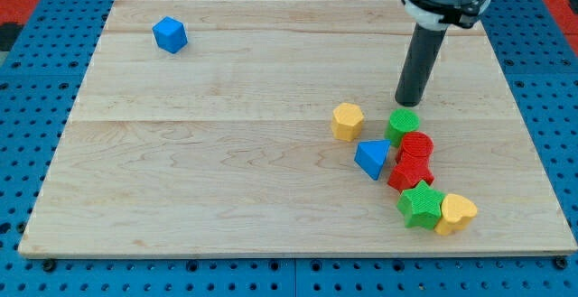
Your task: Slide the yellow hexagon into the blue triangle
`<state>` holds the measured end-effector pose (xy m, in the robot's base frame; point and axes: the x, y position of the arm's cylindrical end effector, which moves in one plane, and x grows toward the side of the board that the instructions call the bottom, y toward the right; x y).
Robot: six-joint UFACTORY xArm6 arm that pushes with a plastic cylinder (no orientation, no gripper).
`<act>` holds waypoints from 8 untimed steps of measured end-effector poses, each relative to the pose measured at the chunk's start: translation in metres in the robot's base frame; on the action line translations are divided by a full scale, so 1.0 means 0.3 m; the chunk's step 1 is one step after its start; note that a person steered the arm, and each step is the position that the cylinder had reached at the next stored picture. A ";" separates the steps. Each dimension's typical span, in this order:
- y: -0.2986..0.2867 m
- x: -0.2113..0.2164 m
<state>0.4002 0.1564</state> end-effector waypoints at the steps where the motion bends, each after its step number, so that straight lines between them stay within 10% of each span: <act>1: -0.132 -0.238; 6: -0.344 0.091; 7: -0.152 0.235; 8: -0.232 0.106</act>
<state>0.4320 0.0868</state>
